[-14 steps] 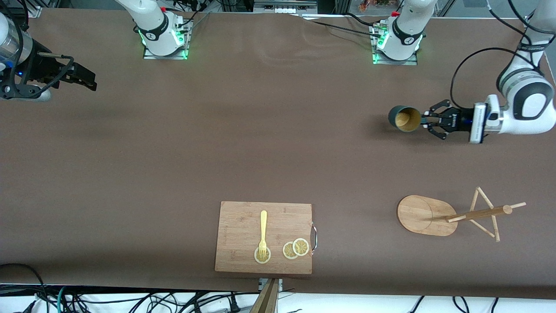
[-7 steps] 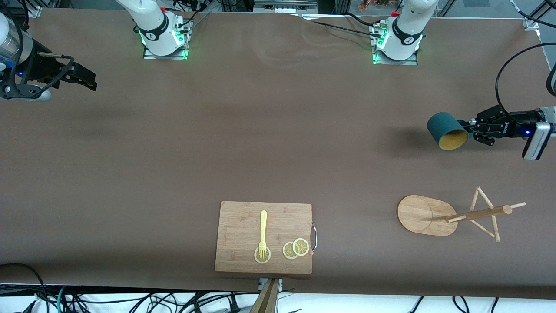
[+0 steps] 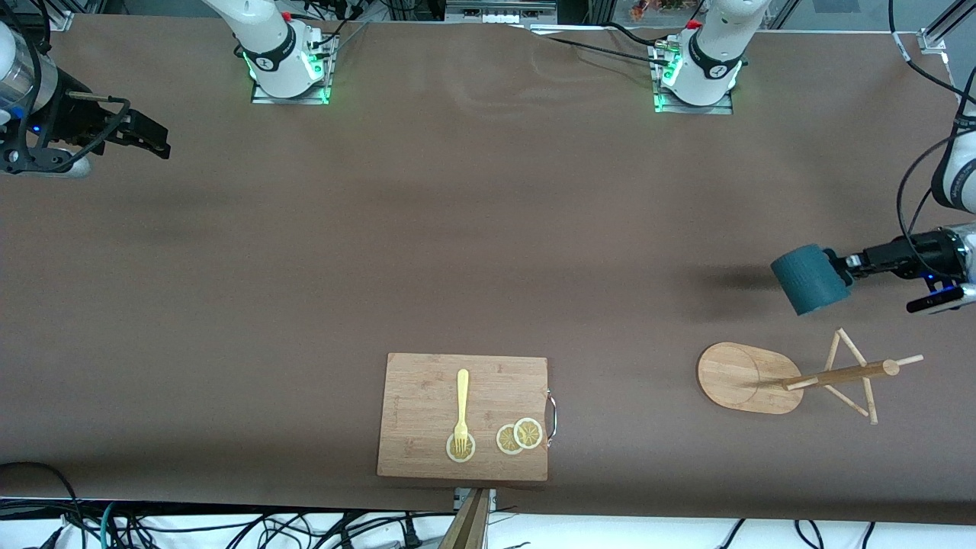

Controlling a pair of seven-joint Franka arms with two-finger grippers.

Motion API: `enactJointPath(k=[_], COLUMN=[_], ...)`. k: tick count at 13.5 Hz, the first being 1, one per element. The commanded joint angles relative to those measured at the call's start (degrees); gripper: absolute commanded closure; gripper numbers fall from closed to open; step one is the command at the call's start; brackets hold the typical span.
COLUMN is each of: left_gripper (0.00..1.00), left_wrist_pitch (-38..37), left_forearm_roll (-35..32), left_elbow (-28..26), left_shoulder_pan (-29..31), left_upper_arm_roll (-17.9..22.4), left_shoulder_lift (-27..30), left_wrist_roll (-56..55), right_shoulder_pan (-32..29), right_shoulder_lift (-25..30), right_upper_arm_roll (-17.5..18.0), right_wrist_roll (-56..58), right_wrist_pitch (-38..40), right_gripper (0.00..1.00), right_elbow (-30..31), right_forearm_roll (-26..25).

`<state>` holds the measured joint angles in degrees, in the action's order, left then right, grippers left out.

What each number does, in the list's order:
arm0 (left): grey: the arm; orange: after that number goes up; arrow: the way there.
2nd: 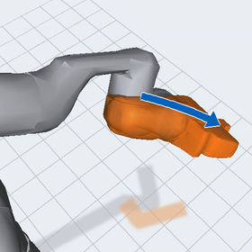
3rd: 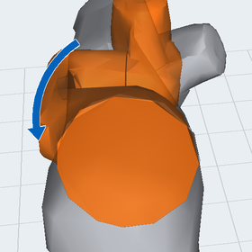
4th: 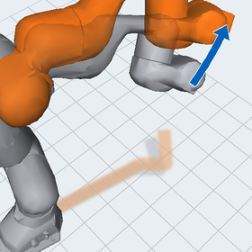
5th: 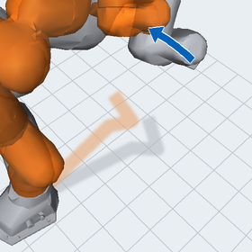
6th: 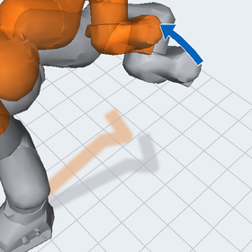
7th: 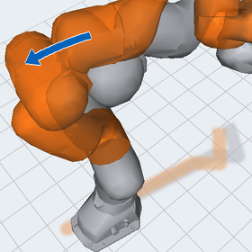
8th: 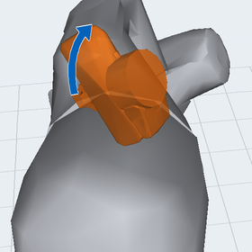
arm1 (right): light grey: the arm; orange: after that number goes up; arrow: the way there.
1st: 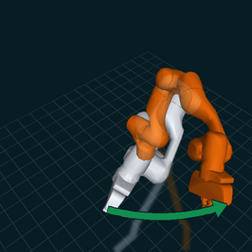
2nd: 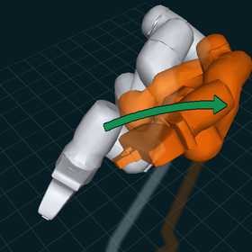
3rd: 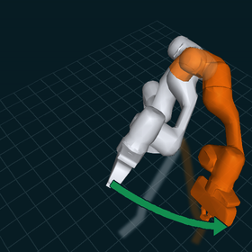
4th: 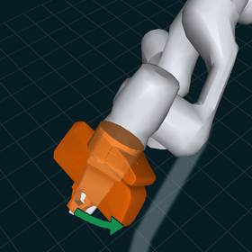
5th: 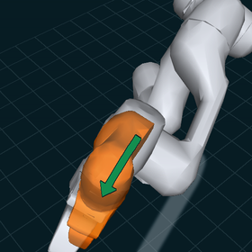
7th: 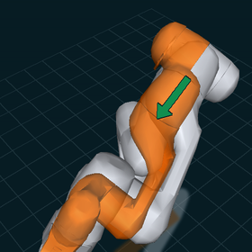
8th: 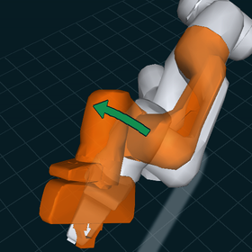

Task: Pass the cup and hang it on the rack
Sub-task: 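Carry the mug with the left gripper over the wooden rack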

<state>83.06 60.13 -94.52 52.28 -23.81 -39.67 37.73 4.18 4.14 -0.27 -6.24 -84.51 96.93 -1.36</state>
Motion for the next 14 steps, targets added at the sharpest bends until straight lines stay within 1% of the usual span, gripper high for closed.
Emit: enactJointPath(k=[1,4,6,9,11,14], left_gripper=[1.00,1.00,1.00,1.00,1.00,1.00], left_wrist_pitch=[-1.2,-1.1,-0.9,-1.1,-1.6,-1.6], left_forearm_roll=[2.9,3.4,3.9,3.9,4.1,5.3], left_elbow=[7.7,9.8,13.8,18.6,20.2,20.8], left_shoulder_pan=[-1.6,-1.9,-3.1,-2.4,-1.5,-0.9], left_upper_arm_roll=[-0.4,-0.4,-0.3,-0.1,0.0,0.0], left_shoulder_lift=[-4.5,-6.4,-10.1,-15.0,-17.6,-18.0], left_wrist_roll=[-10.0,-12.1,-12.1,-11.9,-11.8,-12.0], right_shoulder_pan=[-0.3,-0.3,-0.3,-0.3,-0.3,-0.3], right_shoulder_lift=[-0.1,-0.2,-0.2,-0.2,-0.2,-0.2], right_upper_arm_roll=[0.4,0.3,0.3,0.3,0.3,0.3], right_wrist_roll=[0.1,0.2,0.2,0.3,0.3,0.2], right_wrist_pitch=[1.0,1.0,1.0,1.0,1.0,1.3], right_gripper=[0.00,0.00,0.00,0.00,0.00,0.00], right_elbow=[-1.0,-1.0,-1.0,-1.0,-1.0,-1.0], right_forearm_roll=[0.2,0.2,0.2,0.2,0.2,0.2])
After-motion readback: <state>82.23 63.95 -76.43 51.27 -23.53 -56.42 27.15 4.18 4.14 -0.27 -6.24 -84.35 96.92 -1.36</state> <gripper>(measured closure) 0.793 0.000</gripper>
